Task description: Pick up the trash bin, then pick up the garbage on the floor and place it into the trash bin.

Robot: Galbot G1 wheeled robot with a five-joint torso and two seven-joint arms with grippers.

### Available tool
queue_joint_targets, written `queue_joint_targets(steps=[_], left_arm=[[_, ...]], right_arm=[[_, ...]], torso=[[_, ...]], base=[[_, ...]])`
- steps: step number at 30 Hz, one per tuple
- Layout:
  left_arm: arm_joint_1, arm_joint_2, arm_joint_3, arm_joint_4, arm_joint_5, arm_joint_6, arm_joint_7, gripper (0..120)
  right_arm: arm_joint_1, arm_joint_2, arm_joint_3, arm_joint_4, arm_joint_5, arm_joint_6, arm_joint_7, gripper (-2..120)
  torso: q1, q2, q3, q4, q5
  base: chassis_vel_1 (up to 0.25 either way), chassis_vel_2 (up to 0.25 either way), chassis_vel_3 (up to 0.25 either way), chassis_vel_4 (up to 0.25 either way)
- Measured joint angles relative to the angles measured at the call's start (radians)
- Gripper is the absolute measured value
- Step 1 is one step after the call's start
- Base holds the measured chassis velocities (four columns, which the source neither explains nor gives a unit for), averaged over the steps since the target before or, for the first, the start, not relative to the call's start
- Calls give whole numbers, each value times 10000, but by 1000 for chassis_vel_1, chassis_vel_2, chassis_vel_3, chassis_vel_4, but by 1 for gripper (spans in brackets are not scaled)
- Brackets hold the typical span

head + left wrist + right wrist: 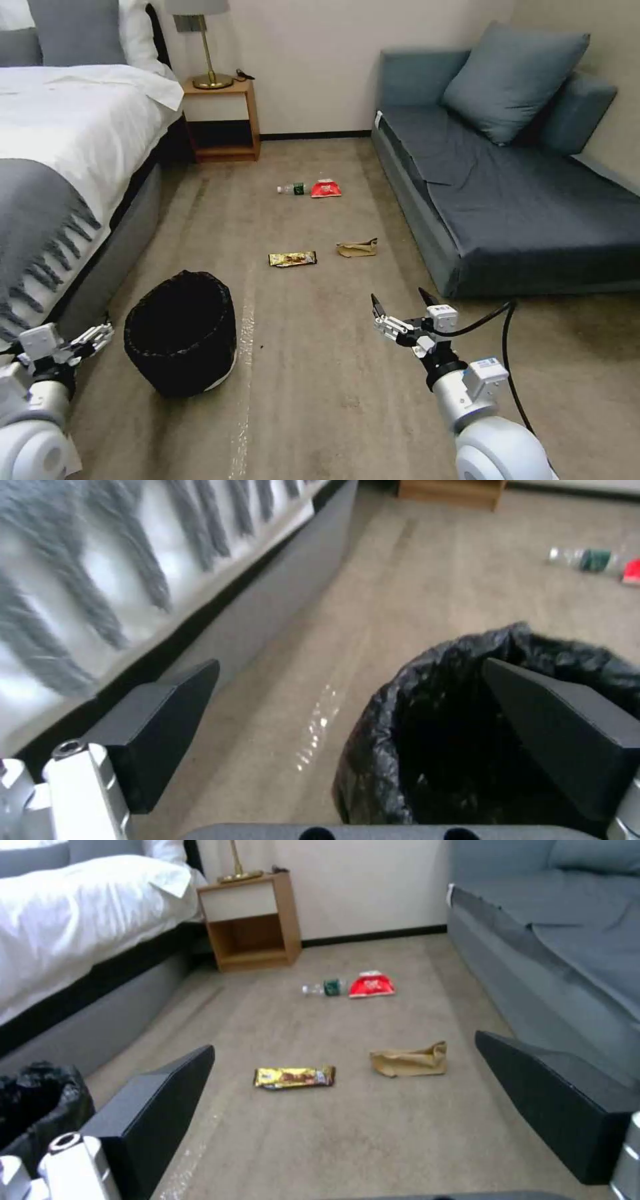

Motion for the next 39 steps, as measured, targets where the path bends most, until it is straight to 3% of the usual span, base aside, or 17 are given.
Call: queue_joint_targets(steps=[3,10,13,19,23,34,39], left_arm=[[-515,346,110,668,-20,207,52,99],[-1115,622,355,1708,26,220,312,98],[-1451,699,768,2297,248,185,638,99],[-1655,711,1255,2522,412,73,1176,99],[-1470,1077,1344,2323,538,69,1569,99],[-1666,1264,1530,2795,711,329,1395,100],[-2155,1133,1993,3108,731,536,1267,99]], right_arm=[[120,64,-8,-277,-24,2,-33,100],[396,22,165,-748,-28,2,-72,100],[589,-97,412,-962,46,-32,-151,100],[688,-158,446,-1178,77,-62,-257,100],[877,-83,267,-1395,49,-84,-278,100],[1102,-57,180,-1537,58,-129,-311,100],[1038,-158,274,-1500,111,-124,-318,100]], torso=[[-1,0,0,-1,1],[0,0,0,0,1],[0,0,0,1,1],[0,0,0,-2,0],[-1,0,-1,0,5],[0,0,-1,1,2],[0,0,0,0,2]], base=[[0,0,0,0],[0,0,0,0],[0,0,0,0],[0,0,0,0],[0,0,0,0],[0,0,0,0],[0,0,0,0]])
